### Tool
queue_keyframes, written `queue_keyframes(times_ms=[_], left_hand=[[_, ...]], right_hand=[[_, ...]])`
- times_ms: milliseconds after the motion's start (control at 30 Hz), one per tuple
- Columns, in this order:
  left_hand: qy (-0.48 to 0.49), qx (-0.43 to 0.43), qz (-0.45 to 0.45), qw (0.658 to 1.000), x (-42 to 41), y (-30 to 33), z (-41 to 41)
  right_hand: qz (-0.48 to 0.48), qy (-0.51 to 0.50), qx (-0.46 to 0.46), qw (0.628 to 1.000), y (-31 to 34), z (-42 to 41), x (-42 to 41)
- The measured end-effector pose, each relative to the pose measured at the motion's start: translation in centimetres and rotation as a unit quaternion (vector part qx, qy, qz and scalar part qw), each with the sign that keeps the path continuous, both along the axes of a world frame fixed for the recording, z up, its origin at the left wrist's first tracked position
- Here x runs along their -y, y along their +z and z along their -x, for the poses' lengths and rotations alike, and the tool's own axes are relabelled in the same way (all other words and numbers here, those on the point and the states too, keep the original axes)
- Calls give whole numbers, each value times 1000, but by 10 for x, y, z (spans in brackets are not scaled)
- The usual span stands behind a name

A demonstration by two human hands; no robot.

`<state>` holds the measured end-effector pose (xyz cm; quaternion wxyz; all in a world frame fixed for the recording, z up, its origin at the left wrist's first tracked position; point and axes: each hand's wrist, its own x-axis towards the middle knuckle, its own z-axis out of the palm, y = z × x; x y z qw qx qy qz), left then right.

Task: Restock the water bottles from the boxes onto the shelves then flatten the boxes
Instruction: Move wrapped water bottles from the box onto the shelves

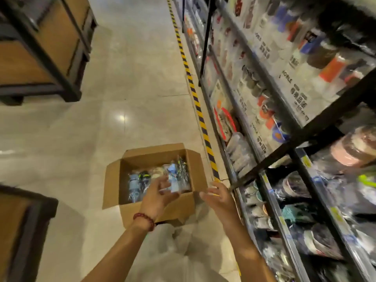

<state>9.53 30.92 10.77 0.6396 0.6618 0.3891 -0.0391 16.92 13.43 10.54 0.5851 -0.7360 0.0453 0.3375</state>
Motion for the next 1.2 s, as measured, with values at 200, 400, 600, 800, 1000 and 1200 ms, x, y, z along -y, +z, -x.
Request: queue_keyframes(times_ms=[200,400,600,800,1000,1200], left_hand=[[59,-26,5,998,-63,-23,-1],[63,-71,40,995,-135,-69,-20],[35,-131,19,991,-204,-137,-55],[31,-184,20,982,-244,-225,-80],[39,-249,27,967,-254,-343,-77],[34,-299,28,953,-247,-468,-90]], right_hand=[[40,70,-29,996,-25,-25,-80],[87,93,-73,989,-59,-50,-156],[130,114,-113,978,-127,-80,-221],[184,171,-117,961,-229,-98,-266],[227,191,-108,949,-349,-127,-274],[318,198,-32,927,-467,-157,-244]])
